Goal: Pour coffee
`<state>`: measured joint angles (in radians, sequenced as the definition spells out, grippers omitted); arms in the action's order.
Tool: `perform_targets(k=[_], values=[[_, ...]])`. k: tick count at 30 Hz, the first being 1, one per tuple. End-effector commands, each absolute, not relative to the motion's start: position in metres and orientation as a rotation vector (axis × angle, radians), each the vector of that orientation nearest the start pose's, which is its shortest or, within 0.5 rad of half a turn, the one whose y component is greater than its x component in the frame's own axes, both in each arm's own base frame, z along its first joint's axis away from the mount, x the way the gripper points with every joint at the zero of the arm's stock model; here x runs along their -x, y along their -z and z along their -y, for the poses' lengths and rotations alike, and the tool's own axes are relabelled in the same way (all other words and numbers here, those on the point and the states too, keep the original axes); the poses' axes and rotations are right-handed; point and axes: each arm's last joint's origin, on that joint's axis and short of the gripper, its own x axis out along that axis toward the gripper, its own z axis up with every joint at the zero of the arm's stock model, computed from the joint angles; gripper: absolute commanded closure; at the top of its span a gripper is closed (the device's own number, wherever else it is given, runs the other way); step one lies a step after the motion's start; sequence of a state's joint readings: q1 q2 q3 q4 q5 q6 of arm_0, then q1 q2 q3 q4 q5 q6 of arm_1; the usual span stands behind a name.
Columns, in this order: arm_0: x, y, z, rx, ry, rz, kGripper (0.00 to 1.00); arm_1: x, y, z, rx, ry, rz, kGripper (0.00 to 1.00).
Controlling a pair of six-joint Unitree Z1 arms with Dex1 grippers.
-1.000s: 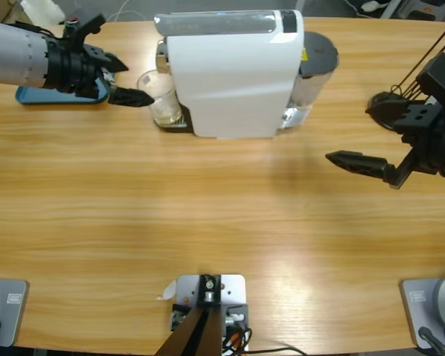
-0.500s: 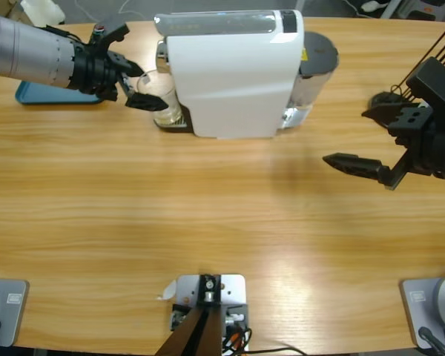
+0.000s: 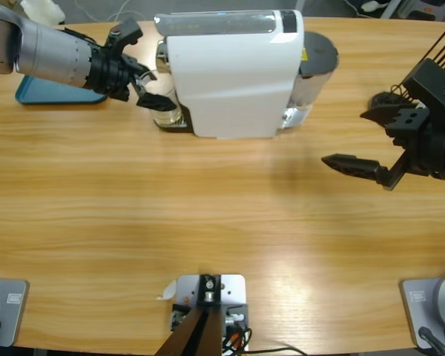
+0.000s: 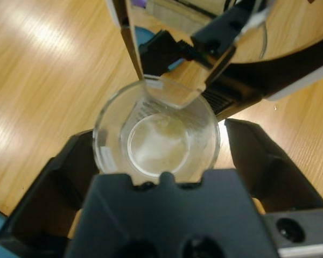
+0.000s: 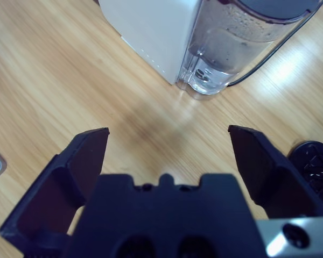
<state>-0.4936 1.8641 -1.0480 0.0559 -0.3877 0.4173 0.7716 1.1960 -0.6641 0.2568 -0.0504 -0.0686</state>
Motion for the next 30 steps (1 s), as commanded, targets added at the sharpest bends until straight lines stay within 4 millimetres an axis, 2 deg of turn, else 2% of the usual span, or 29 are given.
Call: perform_targets(k=[1, 2, 3, 4, 11, 22, 25, 30], values=[[-0.319, -0.204, 0.2, -0.388, 1.01, -0.779, 0.728, -0.125, -0.271, -0.122, 0.387, -0.728, -0.771, 0.0], [-0.32, -0.205, 0.201, -0.368, 0.999, -0.784, 0.769, -0.125, -0.271, -0.122, 0.386, -0.729, -0.77, 0.0], [-0.32, -0.205, 0.202, -0.359, 0.993, -0.784, 0.954, -0.125, -0.271, -0.122, 0.386, -0.73, -0.771, 0.0], [-0.32, -0.205, 0.202, -0.357, 0.986, -0.783, 1.0, -0.125, -0.271, -0.122, 0.386, -0.73, -0.77, 0.0], [-0.313, -0.201, 0.201, -0.387, 0.953, -0.796, 1.0, -0.125, -0.271, -0.122, 0.385, -0.73, -0.768, 0.0], [-0.276, -0.224, 0.177, -0.398, 0.924, -0.764, 1.0, -0.125, -0.273, -0.122, 0.38, -0.731, -0.756, 0.0], [-0.27, -0.229, 0.167, -0.403, 0.889, -0.757, 1.0, -0.125, -0.273, -0.122, 0.379, -0.732, -0.752, 0.0], [-0.274, -0.244, 0.136, -0.383, 0.732, -0.731, 1.0, -0.125, -0.274, -0.122, 0.379, -0.734, -0.748, 0.0]])
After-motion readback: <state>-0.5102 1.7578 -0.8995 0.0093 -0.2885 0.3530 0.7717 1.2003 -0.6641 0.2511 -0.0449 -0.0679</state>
